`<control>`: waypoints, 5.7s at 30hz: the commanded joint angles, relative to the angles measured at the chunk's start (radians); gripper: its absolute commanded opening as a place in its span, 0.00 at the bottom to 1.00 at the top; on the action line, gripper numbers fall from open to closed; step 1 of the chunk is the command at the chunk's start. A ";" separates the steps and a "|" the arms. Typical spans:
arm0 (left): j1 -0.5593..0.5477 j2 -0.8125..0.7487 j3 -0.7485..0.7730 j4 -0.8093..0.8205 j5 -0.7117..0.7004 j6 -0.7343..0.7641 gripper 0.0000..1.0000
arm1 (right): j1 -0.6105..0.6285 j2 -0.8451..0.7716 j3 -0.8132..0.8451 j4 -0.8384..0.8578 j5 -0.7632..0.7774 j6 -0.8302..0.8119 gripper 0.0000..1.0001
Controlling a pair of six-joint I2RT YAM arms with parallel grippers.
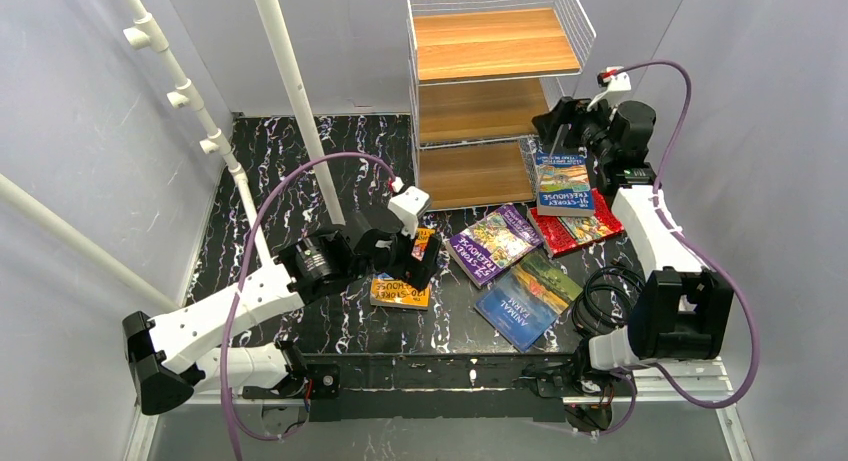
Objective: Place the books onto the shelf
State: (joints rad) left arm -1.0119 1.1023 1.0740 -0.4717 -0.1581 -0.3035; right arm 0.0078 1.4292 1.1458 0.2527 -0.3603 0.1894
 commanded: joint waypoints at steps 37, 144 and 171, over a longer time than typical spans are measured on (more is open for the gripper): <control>0.057 0.133 -0.324 -0.031 -0.384 -0.632 0.83 | 0.335 -0.710 -0.560 -0.527 0.212 0.491 0.99; 0.237 -0.751 -0.815 -0.126 0.111 -0.825 0.00 | 0.978 0.456 -0.779 1.528 0.095 1.279 0.59; 0.238 -0.733 -0.499 -0.297 0.038 -0.623 0.71 | 0.989 0.059 -0.886 1.148 0.137 1.105 0.01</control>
State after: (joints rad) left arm -0.7742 0.3714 0.4168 -0.6682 -0.0601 -1.0134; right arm 0.9890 1.7786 0.2943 1.4101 -0.2695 1.3983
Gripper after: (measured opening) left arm 0.575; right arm 0.319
